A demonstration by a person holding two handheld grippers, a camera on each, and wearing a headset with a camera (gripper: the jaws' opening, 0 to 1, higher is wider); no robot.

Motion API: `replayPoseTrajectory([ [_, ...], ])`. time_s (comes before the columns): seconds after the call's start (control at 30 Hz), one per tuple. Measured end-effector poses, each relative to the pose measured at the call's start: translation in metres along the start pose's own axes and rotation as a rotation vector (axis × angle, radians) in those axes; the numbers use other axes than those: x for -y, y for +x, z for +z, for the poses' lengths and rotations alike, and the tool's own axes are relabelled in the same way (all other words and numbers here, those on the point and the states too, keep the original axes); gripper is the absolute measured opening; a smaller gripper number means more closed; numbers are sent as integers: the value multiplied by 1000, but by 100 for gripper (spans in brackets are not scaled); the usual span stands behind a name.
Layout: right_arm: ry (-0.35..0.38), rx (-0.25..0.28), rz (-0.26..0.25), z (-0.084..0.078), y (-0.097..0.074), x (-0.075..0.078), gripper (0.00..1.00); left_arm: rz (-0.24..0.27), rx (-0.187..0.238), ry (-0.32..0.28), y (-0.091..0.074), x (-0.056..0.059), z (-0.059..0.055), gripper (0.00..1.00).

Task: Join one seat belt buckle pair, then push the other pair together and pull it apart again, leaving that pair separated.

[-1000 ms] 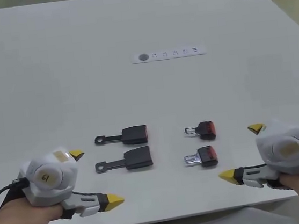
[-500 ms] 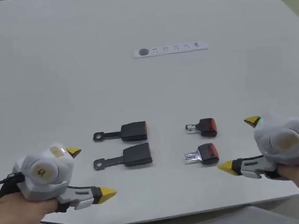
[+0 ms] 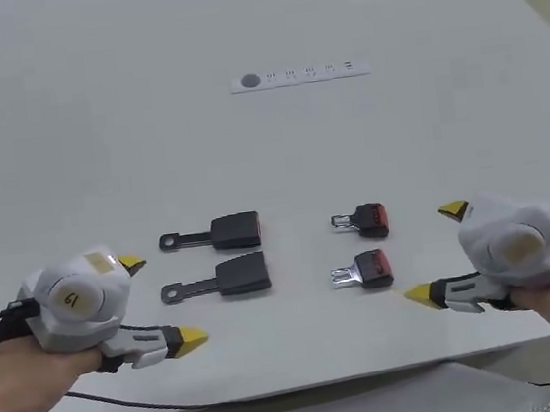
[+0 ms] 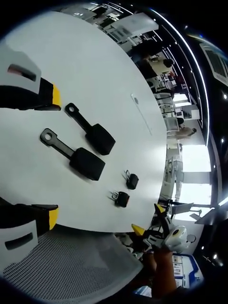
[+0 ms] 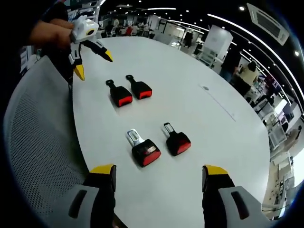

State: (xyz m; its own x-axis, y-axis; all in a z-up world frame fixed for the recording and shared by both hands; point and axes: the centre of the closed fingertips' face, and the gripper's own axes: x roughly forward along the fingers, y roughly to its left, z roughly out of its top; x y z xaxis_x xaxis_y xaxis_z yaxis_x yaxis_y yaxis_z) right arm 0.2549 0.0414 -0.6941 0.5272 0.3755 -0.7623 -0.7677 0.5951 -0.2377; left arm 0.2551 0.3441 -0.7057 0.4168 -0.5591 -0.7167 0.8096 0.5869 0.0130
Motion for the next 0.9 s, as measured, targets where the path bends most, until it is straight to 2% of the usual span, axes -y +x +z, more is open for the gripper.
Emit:
replayPoseTrajectory([
  [0.1,-6,2,16,1,2,0,73,-1,5,1,1,1,2,81],
  [0.23,-11,10,38,1,12,-1,70,-3,1,9,5,2,-2,80],
  [0.3,-14,9,51,2,14,-3,70,-8,-17,20,8,2,-7,80],
  [0.37,-25,15,59,4,15,-4,70,-15,-22,29,9,6,-6,79],
  [0.57,-16,8,83,-1,18,-3,63,-40,-50,55,17,9,-9,76],
  [0.73,-10,13,129,-3,22,-9,49,-51,-50,73,25,7,-2,73],
  [0.8,-21,14,135,-3,24,-12,50,-59,-59,91,30,6,2,70],
  [0.9,-78,3,168,-2,31,-17,51,-71,-63,106,36,5,7,66],
])
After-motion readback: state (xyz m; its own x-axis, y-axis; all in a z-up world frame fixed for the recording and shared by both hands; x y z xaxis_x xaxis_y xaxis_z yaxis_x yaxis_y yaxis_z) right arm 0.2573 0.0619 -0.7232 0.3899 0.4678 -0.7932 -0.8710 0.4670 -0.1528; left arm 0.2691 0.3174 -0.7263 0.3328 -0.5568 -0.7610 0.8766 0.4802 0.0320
